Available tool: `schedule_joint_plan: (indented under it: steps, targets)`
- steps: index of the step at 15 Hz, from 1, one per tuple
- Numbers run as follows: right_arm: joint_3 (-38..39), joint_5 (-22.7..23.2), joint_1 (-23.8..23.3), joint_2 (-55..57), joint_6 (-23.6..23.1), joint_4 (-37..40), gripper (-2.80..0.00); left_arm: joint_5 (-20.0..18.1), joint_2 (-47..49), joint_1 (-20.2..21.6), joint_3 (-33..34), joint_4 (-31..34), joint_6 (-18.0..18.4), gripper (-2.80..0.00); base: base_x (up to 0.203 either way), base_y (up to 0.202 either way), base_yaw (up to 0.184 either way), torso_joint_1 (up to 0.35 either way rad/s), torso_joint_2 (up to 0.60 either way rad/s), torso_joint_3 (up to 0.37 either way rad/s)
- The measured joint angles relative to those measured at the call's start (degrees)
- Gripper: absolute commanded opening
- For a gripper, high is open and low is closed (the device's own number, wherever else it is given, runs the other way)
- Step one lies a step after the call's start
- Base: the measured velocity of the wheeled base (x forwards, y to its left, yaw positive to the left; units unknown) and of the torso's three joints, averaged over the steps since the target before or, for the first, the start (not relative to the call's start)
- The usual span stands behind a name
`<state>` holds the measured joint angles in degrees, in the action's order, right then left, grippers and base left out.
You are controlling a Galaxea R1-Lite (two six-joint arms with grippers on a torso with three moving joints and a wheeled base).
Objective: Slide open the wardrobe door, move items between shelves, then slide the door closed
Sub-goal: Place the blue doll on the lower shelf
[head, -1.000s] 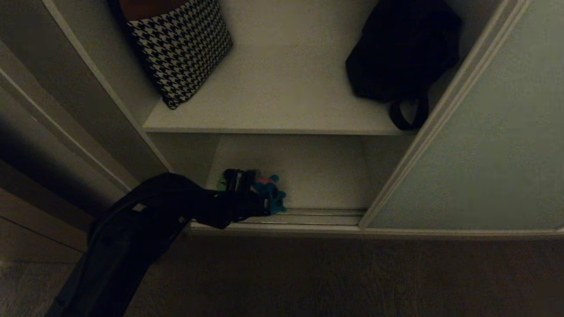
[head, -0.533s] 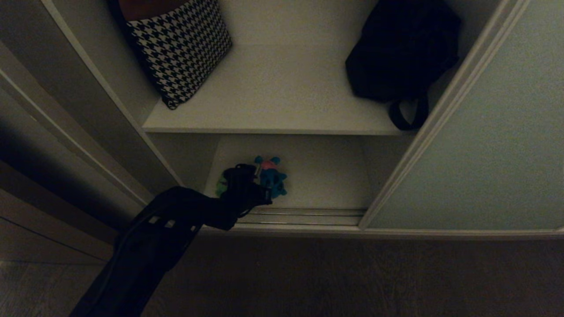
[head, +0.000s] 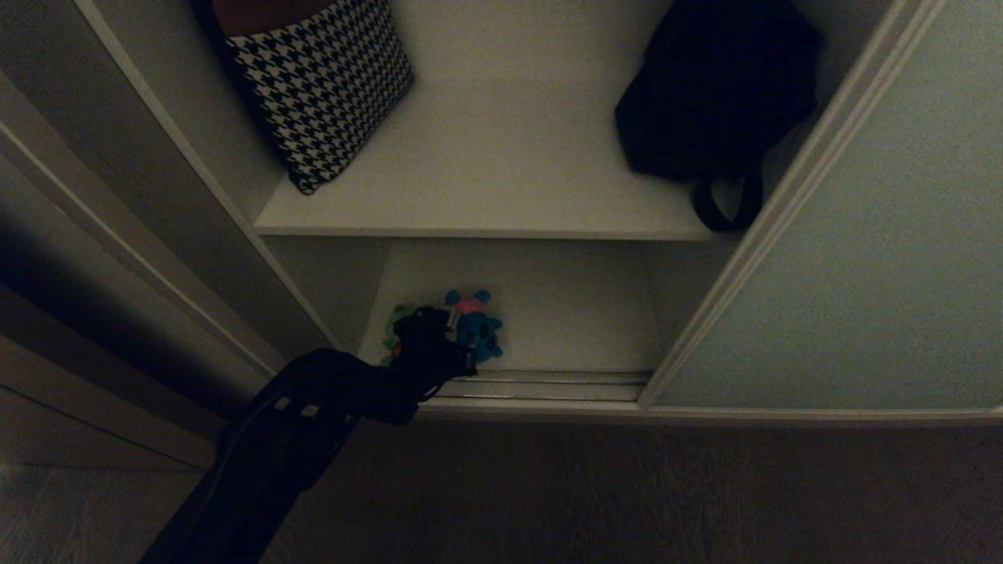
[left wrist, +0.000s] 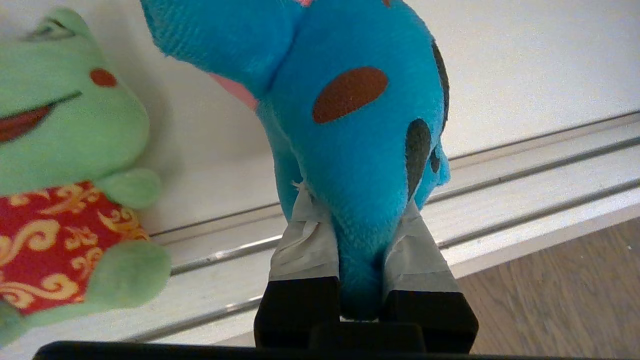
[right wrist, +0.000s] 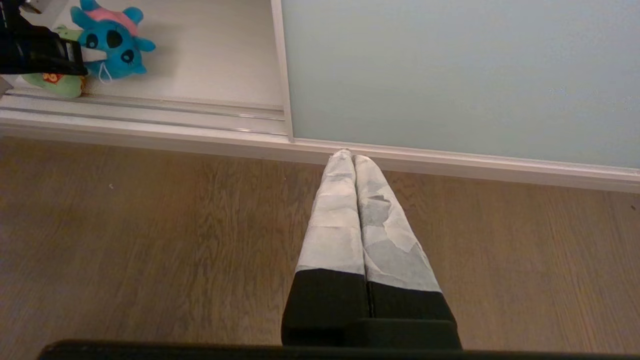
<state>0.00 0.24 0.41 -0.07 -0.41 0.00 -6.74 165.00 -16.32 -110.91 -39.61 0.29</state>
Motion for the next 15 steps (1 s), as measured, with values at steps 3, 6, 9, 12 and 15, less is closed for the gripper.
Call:
schedule_joint_plan:
  steps: [3,6,9,12,15]
  targets:
    - [0.0,0.0,0.0,0.0,0.0,0.0,-2.8,-0.26,0.13,-0.09,-0.11,0.01,0.04,-2.8,0.108,0.0,0.0,0.0,0.0,0.004]
    - [0.0,-0.02,0.0,0.0,0.0,0.0,-2.8,-0.11,0.18,0.02,-0.11,-0.11,0.19,-2.8,0.068,0.0,0.002,0.002,0.0,-0.003]
    - [0.0,-0.02,0.0,0.0,-0.01,0.0,-2.8,-0.16,0.23,0.03,-0.14,-0.18,-0.01,-2.8,0.0,0.0,0.0,0.0,0.0,0.0]
    - [0.0,-0.02,0.0,0.0,0.0,0.0,-2.8,-0.15,0.38,0.75,-0.41,-0.22,-0.33,-2.8,0.0,0.0,0.0,0.0,0.0,0.0]
    - [0.0,-0.02,0.0,0.0,0.0,0.02,-2.8,-0.12,0.52,1.02,-0.44,-0.44,0.09,0.0,0.0,0.0,0.0,0.0,0.0,0.0]
